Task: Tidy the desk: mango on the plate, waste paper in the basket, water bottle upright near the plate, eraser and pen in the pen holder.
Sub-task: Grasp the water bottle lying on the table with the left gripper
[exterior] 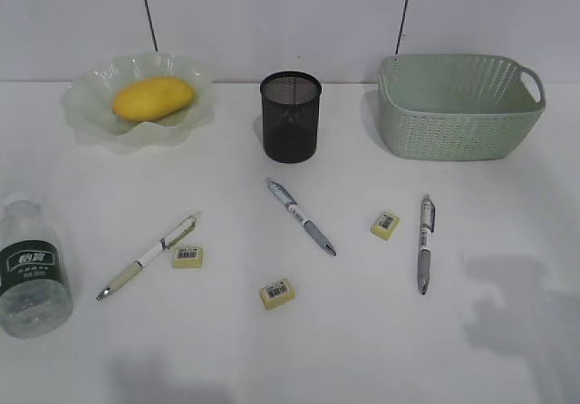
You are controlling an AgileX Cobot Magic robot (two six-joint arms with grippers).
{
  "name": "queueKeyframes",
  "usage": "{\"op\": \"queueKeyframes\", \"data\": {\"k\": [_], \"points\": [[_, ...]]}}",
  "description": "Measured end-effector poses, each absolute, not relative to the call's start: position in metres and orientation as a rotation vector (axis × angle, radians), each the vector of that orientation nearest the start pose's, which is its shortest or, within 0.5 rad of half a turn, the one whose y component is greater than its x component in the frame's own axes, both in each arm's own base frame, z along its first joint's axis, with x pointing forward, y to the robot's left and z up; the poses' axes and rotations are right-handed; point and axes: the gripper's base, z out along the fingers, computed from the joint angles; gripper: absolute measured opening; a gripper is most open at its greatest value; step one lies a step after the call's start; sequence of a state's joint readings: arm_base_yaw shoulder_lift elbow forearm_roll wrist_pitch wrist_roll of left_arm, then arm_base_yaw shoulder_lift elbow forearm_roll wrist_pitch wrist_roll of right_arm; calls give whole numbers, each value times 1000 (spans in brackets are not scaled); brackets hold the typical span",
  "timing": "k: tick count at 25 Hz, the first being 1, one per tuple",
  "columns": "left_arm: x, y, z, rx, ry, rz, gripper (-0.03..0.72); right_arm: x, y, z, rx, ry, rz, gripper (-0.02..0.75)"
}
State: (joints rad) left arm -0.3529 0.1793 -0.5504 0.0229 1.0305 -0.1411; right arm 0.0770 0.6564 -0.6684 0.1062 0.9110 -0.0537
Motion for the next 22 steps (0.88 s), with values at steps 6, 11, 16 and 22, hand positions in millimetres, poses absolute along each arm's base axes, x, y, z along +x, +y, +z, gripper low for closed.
{"op": "queueKeyframes", "data": {"k": [6, 11, 16, 22], "points": [[20, -5, 293, 229, 2142, -260, 445, 55, 15, 293, -136, 2340, 180, 592], [20, -5, 293, 229, 2142, -260, 445, 22, 13, 294, -157, 2230, 177, 592], [20, -6, 293, 229, 2143, -261, 444, 10, 10, 289, -168, 2181, 141, 592], [20, -6, 292, 229, 2145, -262, 444, 15, 8, 280, -170, 2171, 111, 592]]}}
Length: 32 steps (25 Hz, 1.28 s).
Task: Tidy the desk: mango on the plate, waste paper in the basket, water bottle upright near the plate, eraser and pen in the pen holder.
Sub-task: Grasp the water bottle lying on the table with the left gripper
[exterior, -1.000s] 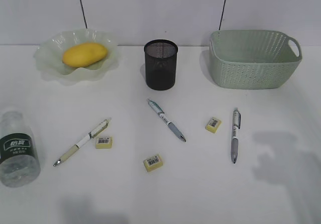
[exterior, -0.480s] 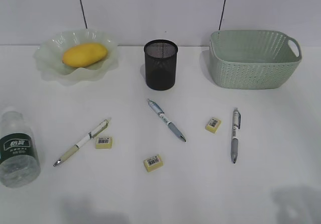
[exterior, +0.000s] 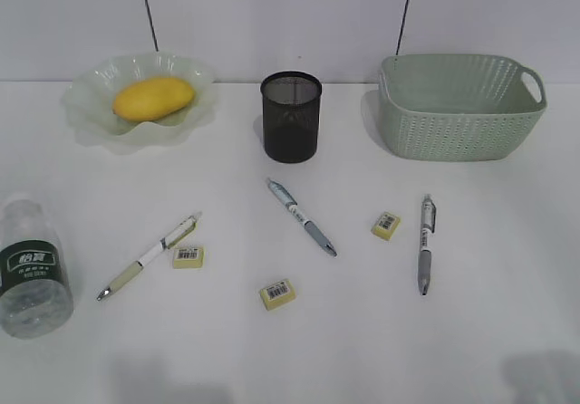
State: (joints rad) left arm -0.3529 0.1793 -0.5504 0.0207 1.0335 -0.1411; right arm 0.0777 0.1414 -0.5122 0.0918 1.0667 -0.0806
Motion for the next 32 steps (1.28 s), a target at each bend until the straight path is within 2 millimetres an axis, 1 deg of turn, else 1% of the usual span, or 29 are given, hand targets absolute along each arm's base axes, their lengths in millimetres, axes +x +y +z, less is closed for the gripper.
{"op": "queueKeyframes", "data": {"k": [7, 9, 12, 15, 19, 22, 24, 28, 32], "points": [[21, -7, 295, 226, 2120, -279, 444, 16, 8, 279, -171, 2162, 108, 592], [25, -8, 302, 221, 2070, -291, 444, 16, 8, 279, -171, 2159, 108, 592], [40, -14, 314, 176, 2063, -314, 447, 17, 8, 280, -170, 2155, 108, 592], [67, -23, 315, 156, 2175, -301, 464, 17, 8, 280, -171, 2152, 108, 592], [105, -37, 308, 110, 2315, -292, 511, 17, 8, 280, -171, 2152, 108, 592], [132, -47, 298, 8, 2454, -288, 532, 17, 8, 280, -171, 2152, 108, 592], [151, -52, 287, -65, 2555, -265, 537, 17, 8, 280, -171, 2151, 106, 592], [182, -53, 271, -170, 2681, -204, 540, 17, 8, 280, -171, 2151, 105, 592], [210, -40, 251, -338, 2818, -126, 588, 17, 8, 280, -171, 2150, 105, 592]]}}
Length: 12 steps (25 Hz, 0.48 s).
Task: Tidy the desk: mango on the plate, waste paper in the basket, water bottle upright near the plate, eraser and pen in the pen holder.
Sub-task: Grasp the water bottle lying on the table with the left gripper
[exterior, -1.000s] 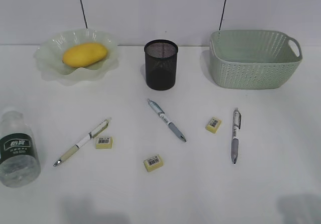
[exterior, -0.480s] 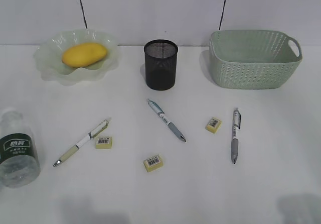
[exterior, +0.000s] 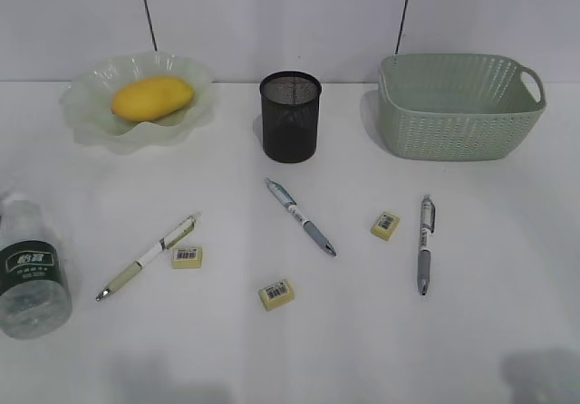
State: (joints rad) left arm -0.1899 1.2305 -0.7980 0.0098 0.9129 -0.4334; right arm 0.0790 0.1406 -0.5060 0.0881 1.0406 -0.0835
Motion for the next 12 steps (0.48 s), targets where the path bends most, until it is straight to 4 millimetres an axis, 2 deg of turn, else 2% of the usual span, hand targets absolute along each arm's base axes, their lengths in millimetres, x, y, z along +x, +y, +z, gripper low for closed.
{"op": "queueKeyframes", "data": {"k": [6, 12], "points": [[252, -21, 235, -603, 2927, -167, 611, 17, 8, 280, -171, 2150, 105, 592], [298, -20, 230, -640, 2993, -175, 611, 17, 8, 280, -171, 2149, 105, 592]]}}
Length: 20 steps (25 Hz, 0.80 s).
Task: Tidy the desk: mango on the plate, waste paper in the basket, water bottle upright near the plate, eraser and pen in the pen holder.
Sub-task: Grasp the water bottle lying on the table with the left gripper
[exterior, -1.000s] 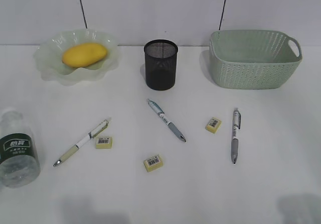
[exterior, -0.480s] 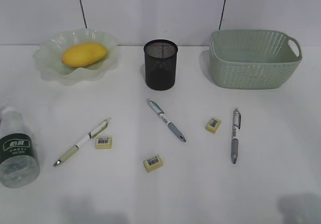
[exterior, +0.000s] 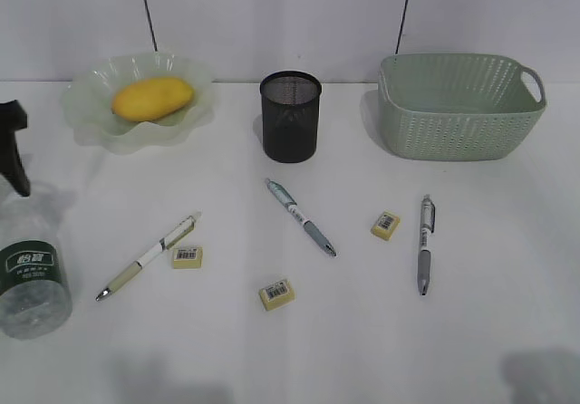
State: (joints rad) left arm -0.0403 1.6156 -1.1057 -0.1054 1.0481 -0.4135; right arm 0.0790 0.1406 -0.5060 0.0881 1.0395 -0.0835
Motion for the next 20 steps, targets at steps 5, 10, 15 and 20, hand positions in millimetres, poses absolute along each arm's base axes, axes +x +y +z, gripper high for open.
{"op": "queueKeyframes", "data": {"k": [5, 10, 15, 20], "points": [[323, -22, 214, -601, 3099, -153, 611, 17, 8, 280, -171, 2149, 105, 592], [326, -23, 202, -509, 3167, -146, 611, 17, 8, 280, -171, 2149, 105, 592], [330, -23, 196, -506, 3158, -147, 641, 17, 8, 280, -171, 2149, 105, 592], [333, -23, 183, -515, 3191, -137, 650, 17, 8, 280, -171, 2149, 105, 578]]}}
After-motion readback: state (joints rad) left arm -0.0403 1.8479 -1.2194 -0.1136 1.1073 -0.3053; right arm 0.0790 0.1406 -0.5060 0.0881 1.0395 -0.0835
